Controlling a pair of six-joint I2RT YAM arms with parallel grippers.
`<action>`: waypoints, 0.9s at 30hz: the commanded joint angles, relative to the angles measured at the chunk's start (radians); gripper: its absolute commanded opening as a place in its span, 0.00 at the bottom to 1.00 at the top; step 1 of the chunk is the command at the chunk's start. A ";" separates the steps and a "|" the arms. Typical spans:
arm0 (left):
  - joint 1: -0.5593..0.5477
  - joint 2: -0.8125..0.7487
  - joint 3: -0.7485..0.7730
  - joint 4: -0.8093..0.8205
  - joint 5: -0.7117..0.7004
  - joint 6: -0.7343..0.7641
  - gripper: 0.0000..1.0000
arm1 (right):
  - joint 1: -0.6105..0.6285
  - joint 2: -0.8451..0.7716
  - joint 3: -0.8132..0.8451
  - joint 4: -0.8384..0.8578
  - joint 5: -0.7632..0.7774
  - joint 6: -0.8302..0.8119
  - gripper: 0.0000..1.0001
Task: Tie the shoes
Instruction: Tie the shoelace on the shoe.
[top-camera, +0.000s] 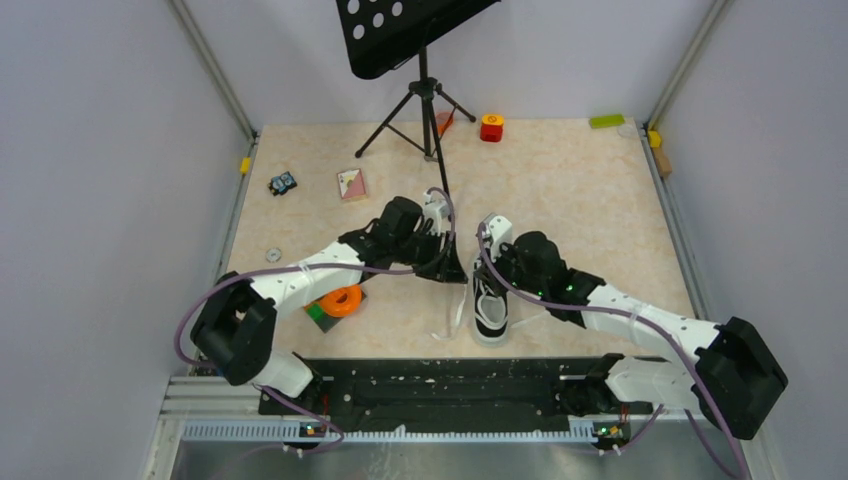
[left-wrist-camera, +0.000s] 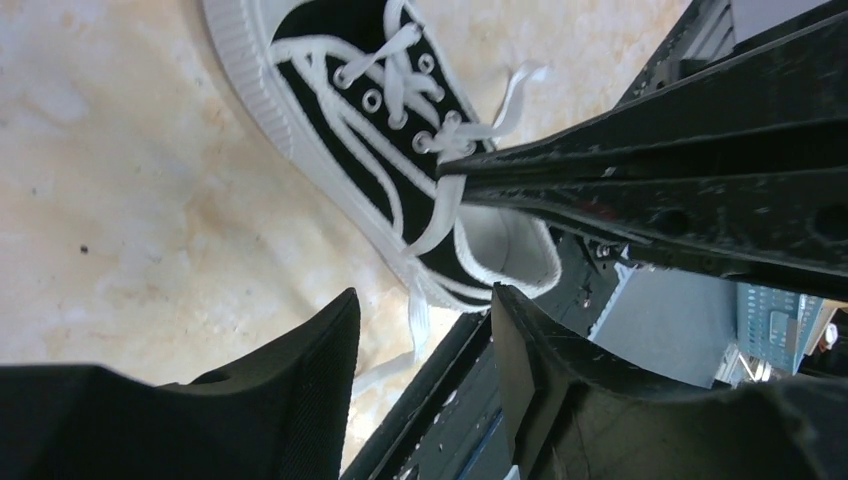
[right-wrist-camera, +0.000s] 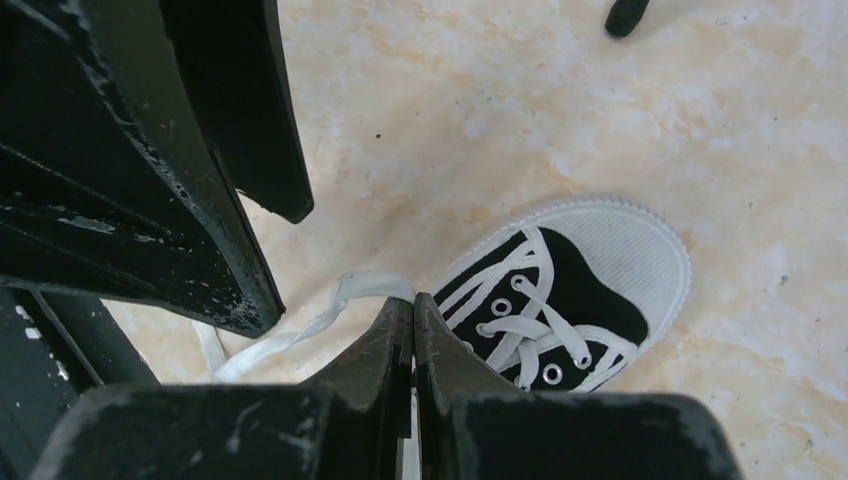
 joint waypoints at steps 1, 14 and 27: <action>0.001 0.033 0.057 0.081 0.063 0.012 0.58 | -0.013 -0.047 -0.013 0.056 0.040 0.078 0.00; -0.004 0.135 0.073 0.176 0.082 -0.015 0.29 | -0.061 -0.105 -0.041 0.041 0.087 0.173 0.00; -0.018 0.238 0.129 0.256 0.081 -0.039 0.00 | -0.077 -0.089 -0.035 0.035 0.097 0.215 0.00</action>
